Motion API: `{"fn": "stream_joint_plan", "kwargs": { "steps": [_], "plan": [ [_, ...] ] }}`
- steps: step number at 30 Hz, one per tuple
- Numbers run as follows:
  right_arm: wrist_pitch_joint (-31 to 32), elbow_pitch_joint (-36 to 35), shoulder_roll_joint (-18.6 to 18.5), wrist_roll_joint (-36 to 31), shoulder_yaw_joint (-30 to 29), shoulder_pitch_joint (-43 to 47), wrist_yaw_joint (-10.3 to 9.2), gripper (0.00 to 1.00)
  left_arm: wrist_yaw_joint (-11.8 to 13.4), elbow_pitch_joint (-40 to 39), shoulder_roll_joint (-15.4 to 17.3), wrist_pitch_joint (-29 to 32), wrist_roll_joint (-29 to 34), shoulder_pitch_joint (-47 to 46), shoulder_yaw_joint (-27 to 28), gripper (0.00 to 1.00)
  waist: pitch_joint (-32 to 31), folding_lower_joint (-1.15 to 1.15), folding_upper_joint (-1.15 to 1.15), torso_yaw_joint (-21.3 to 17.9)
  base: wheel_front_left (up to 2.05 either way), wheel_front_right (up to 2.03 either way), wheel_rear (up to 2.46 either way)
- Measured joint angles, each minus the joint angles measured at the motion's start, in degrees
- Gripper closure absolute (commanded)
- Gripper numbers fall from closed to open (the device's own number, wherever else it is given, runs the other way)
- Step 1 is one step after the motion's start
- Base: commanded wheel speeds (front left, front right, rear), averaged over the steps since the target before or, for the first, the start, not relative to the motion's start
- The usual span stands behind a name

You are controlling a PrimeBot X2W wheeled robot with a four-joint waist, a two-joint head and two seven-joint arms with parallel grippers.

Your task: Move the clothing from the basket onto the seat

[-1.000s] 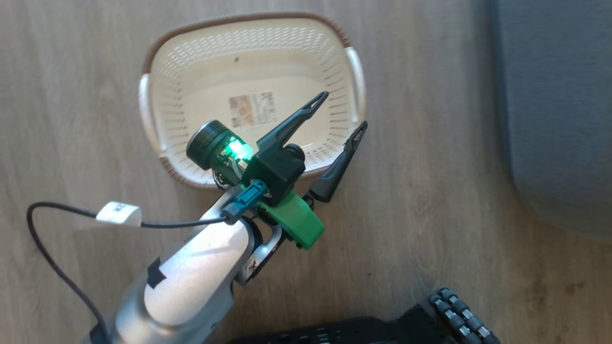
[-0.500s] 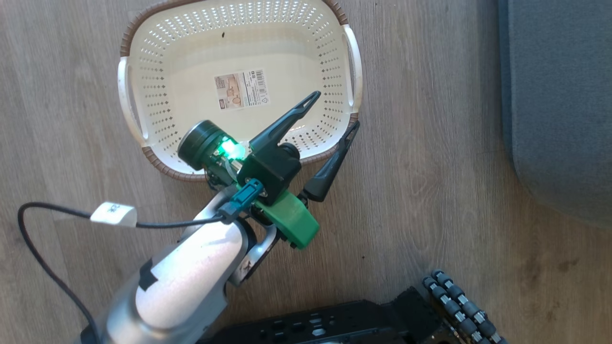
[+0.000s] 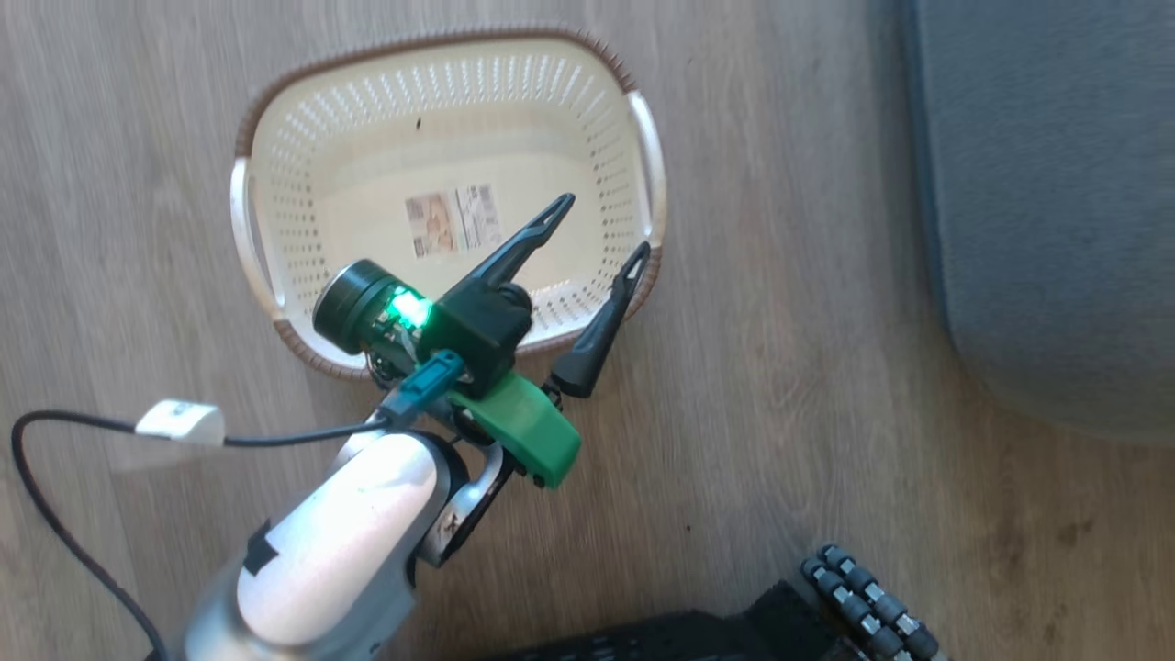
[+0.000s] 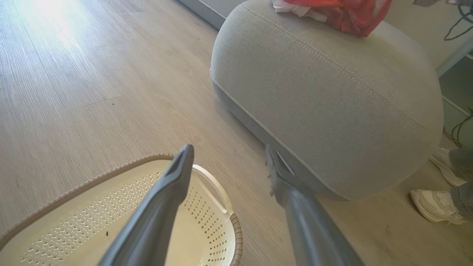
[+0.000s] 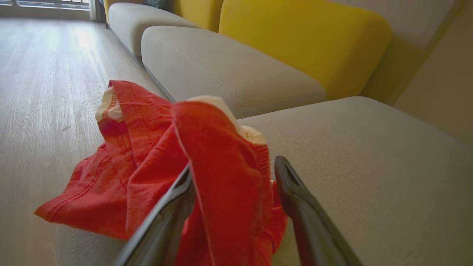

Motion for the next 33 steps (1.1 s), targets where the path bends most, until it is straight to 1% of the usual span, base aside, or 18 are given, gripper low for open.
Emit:
{"fn": "stream_joint_plan", "kwargs": {
  "steps": [2, 5, 9, 11, 14, 18, 21, 23, 25, 27, 30, 31, 33],
  "plan": [
    [-0.7, 0.5, -0.2, 0.0, 3.2, 0.8, 0.00, 0.00, 0.5, 0.4, -0.3, -0.9, -1.0, 0.5, 0.5, 0.00, -1.5, 0.00, 0.00, -0.6, 0.00, 0.00, 0.00],
    [-1.8, 0.3, -1.0, 0.6, 8.0, 4.6, 0.00, 0.00, 0.8, 1.4, -0.6, -1.9, -2.1, 1.2, 1.0, 0.00, -4.3, 0.00, 0.00, -1.5, 0.00, 0.00, 0.00],
    [-2.4, -3.2, -1.1, 4.6, 14.2, 12.8, 0.00, 0.00, 1.6, 2.9, -0.6, -3.4, -3.9, 3.8, 2.5, 0.00, -8.6, 0.00, 0.00, -2.7, 0.00, 0.00, 0.00],
    [-2.4, -6.6, -0.6, 7.5, 17.2, 16.4, 0.00, 0.00, 2.5, 3.5, -0.7, -4.2, -5.1, 5.8, 3.5, 0.00, -10.8, 0.00, 0.00, -3.3, 0.00, 0.00, 0.00],
    [-1.7, -13.8, -0.1, 11.0, 21.2, 22.0, 0.00, 0.00, 3.5, 4.3, -0.9, -5.1, -7.3, 8.7, 5.1, 0.00, -14.2, 0.00, 0.00, -4.1, 0.00, 0.00, 0.00],
    [1.1, -24.7, 0.8, 13.4, 23.8, 30.3, 0.00, 0.00, 5.3, 5.6, -1.1, -5.6, -8.8, 11.2, 6.7, 0.00, -18.4, 0.00, 0.00, -4.4, 0.00, 0.00, 0.00],
    [3.2, -33.1, 3.1, 13.7, 25.5, 36.6, -0.01, 0.00, 6.3, 6.8, -1.2, -6.5, -9.6, 12.5, 8.0, 0.00, -21.2, -0.01, 0.00, -3.8, 0.00, 0.00, 0.00],
    [4.0, -38.2, 5.9, 12.9, 27.0, 40.7, 0.00, 0.00, 6.0, 7.2, -0.9, -7.6, -10.1, 13.4, 8.7, 0.00, -23.0, 0.00, 0.00, -3.0, 0.00, 0.00, 0.00],
    [4.8, -42.2, 8.4, 11.7, 28.7, 44.8, 0.00, 0.00, 6.7, 8.5, -0.6, -8.3, -10.0, 14.2, 9.5, 0.00, -24.4, -0.01, 0.00, -1.6, 0.00, 0.00, 0.00],
    [5.3, -44.6, 10.8, 11.0, 30.2, 48.7, 0.00, 0.00, 7.1, 9.6, 0.1, -8.8, -9.9, 15.1, 10.8, 0.00, -25.7, -0.01, 0.00, 0.0, 0.00, 0.00, 0.00],
    [5.4, -46.6, 13.7, 9.9, 33.0, 52.8, 0.00, 0.00, 8.7, 11.1, 1.4, -9.5, -8.9, 16.3, 12.9, 0.00, -27.6, -0.01, 0.00, 2.4, 0.00, 0.00, 0.00],
    [5.4, -46.6, 13.7, 9.9, 33.0, 52.8, 0.00, 0.00, 8.7, 11.1, 1.4, -9.5, -8.9, 16.3, 12.9, 0.00, -27.6, -0.01, 0.00, 2.4, 0.00, 0.00, 0.00],
    [5.1, -47.0, 15.2, 9.9, 34.6, 54.7, 0.00, 0.00, 9.7, 11.5, 1.9, -9.9, -8.3, 17.1, 14.5, 0.00, -28.9, -0.01, 0.00, 3.9, 0.00, 0.00, 0.00]
  ]
}}
